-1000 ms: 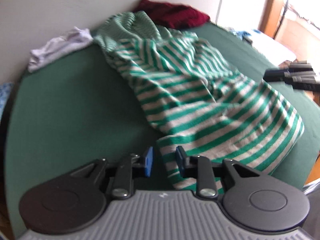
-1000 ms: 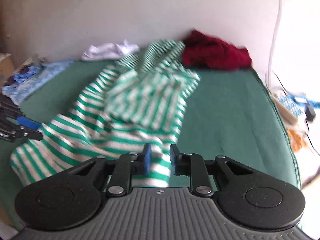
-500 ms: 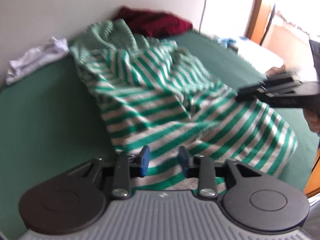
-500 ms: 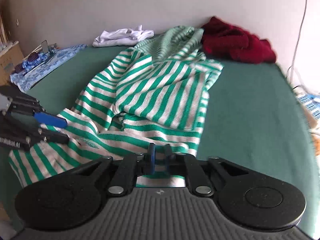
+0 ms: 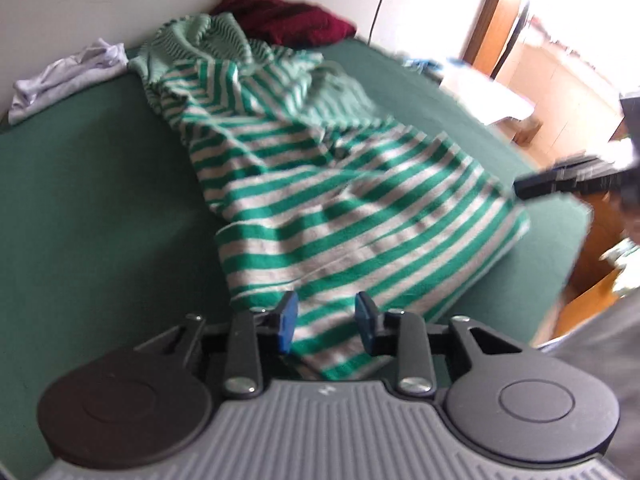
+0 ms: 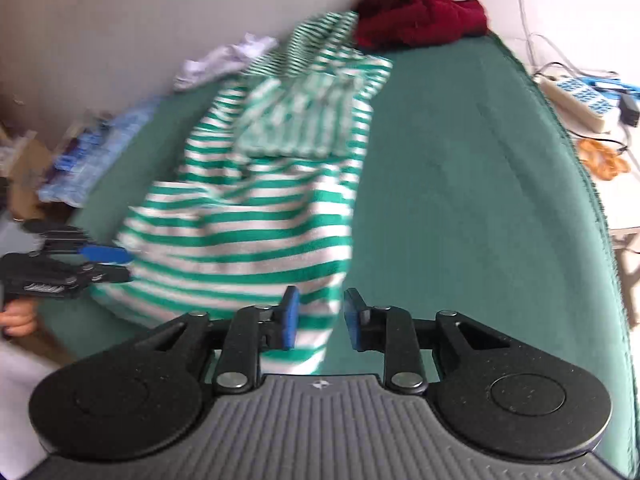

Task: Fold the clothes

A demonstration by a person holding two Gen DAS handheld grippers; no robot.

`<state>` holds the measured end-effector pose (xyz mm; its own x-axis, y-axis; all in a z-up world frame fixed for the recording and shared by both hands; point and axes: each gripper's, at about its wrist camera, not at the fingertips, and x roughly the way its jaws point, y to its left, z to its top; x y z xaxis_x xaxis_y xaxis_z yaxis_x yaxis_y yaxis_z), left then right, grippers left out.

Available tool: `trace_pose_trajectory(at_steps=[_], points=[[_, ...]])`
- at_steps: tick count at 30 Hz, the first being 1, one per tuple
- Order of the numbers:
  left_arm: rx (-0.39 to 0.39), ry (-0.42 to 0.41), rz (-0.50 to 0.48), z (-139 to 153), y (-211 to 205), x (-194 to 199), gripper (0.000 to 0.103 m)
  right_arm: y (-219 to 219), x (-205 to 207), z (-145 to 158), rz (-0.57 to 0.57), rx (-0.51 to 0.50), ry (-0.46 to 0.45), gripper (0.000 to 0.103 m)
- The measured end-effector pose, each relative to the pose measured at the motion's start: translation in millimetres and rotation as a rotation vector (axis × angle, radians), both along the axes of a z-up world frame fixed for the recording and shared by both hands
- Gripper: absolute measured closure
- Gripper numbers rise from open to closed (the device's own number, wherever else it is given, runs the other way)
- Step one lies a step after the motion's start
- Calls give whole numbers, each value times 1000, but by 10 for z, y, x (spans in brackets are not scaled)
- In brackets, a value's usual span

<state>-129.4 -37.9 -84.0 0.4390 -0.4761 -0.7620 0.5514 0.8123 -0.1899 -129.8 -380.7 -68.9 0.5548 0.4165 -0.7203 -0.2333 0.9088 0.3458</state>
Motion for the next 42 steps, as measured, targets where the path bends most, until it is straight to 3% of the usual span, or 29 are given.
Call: trace_pose_trajectory(at_steps=[2,5,8,10,11,13,15,18,21,22,23,26,30,31,34,37,40,42], points=[[-20,12,-15,-8,-17,-37,60,67,-43,-33,6,8,12,68],[3,49,-32,-176,-97,-25,62,187,-66,-210,-2,-91,64,81],[24,38,-33,-204,-47,-54,62,186,-49,-209,-27,-93,101,82],[5,57,-27,-115,54,-85,62,199,-82,-135,-15,-117,100,81],[-18,56,-19,-53,141,-123,57,206,-100,-96,-8,-130,98,79],[-17,65,11,-17,271,-192,46,147,-108,-50,-43,-87,87,69],[-15,100,29,-90,344,-225,46,80,-118,-64,-78,-15,105,65],[-35,148,60,-230,292,-175,51,67,-122,-125,-100,46,127,64],[-54,109,96,-285,241,-176,56,68,-56,-180,-103,64,146,64],[-58,93,106,-286,235,-178,66,88,-51,-178,-96,69,147,63],[-68,94,101,-295,236,-174,84,109,-56,-174,-87,69,141,62],[-58,67,76,-283,210,-199,97,150,-43,-184,-62,39,128,67],[-48,46,63,-140,348,-278,98,89,-10,-202,-62,33,136,80],[-47,43,62,-98,398,-301,103,67,-5,-200,-61,31,140,80],[31,23,59,-76,488,-376,103,79,6,-203,-40,16,133,80],[50,38,55,-127,464,-336,103,87,11,-214,-30,20,125,79],[79,-21,11,-107,322,-384,103,78,0,-198,-23,28,119,76],[71,-11,-13,-112,278,-399,103,82,-8,-191,-17,27,118,75]])
